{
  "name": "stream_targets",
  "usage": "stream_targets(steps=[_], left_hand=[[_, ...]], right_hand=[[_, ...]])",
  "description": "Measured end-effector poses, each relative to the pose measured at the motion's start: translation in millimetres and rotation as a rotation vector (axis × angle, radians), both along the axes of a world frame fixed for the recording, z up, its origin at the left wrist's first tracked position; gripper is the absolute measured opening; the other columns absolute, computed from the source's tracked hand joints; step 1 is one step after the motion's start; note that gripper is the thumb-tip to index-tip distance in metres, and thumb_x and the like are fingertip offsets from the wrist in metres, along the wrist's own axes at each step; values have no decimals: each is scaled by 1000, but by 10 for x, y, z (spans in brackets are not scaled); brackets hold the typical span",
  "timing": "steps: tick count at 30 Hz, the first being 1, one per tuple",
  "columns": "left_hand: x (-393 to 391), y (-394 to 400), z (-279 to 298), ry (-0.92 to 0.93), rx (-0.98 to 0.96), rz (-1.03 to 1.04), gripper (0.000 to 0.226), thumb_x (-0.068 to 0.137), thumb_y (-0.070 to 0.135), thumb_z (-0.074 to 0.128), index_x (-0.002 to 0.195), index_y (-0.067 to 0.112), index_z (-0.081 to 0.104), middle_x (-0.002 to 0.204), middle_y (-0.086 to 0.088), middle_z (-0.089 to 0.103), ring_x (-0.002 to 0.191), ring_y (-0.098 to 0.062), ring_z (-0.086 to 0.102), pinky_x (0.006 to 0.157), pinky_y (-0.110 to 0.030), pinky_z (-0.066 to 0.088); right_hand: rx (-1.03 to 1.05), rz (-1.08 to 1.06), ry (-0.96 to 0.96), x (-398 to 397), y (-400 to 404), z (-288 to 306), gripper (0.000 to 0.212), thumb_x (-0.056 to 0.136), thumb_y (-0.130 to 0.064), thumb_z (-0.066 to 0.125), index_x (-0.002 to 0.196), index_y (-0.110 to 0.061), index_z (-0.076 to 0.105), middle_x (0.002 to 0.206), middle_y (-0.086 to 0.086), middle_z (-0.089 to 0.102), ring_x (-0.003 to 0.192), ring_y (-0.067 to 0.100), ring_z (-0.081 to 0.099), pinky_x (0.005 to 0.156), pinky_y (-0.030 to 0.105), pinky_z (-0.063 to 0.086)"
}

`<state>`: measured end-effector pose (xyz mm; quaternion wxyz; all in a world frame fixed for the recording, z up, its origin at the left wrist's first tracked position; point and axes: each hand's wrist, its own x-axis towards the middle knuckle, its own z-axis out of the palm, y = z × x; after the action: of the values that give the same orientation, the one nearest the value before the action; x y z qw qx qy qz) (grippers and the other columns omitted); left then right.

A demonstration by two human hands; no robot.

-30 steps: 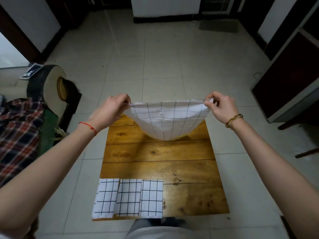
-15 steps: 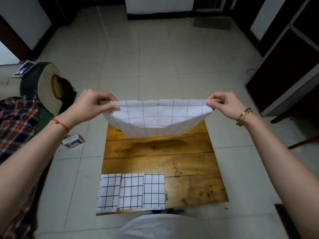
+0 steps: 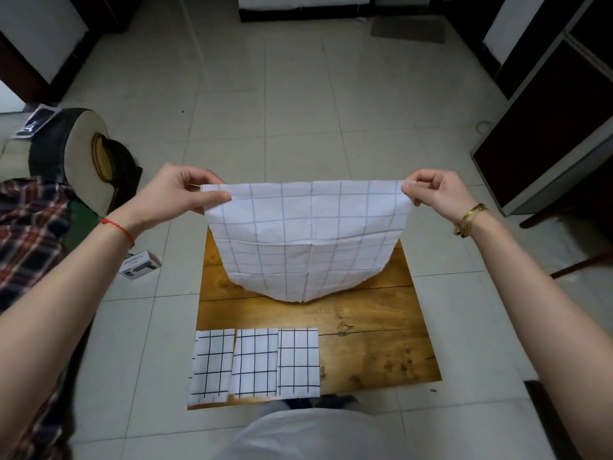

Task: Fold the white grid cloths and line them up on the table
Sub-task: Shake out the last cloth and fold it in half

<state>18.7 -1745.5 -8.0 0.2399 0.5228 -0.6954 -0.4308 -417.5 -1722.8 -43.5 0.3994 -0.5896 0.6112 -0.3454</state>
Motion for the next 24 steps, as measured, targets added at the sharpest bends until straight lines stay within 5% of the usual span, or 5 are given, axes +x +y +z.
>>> stream_targets(steps=[6,11,16,21,24], left_hand=[[-55,-343,-515,-13,-71,118,14,82,11,73,93,3,72,87,1,72,75,-3,64,70,-11,52],[-26,-710,-1065,-48,-57,225,12,80,14,76,77,24,72,84,-11,68,70,-20,51,68,-33,45],[-79,-911,-1430,-56,-56,285,15,81,10,74,79,24,70,83,3,70,60,-3,50,62,-21,44],[-81,-1005,-1708,-73,-6,345,5,80,16,75,82,21,74,90,-1,74,80,-34,64,76,-43,54],[-119,-1019,-1760,-63,-8,329,8,81,13,73,83,21,74,90,5,73,87,-25,67,82,-40,56]], right_hand=[[21,-238,60,206,-315,-399,7,86,-16,63,82,-13,67,56,-2,58,37,0,45,44,14,39],[113,-366,-142,393,-650,-788,12,88,-5,59,78,-9,62,58,8,64,51,14,66,54,30,56],[109,-446,-179,522,-928,-1189,22,88,1,56,69,-12,58,61,7,58,55,9,68,58,25,55],[105,-486,-167,526,-1007,-1480,20,87,-2,57,70,-13,62,63,5,65,64,15,71,71,31,58],[93,-500,-137,519,-1006,-1605,10,85,-4,58,79,-3,66,69,9,68,68,17,72,73,33,59]])
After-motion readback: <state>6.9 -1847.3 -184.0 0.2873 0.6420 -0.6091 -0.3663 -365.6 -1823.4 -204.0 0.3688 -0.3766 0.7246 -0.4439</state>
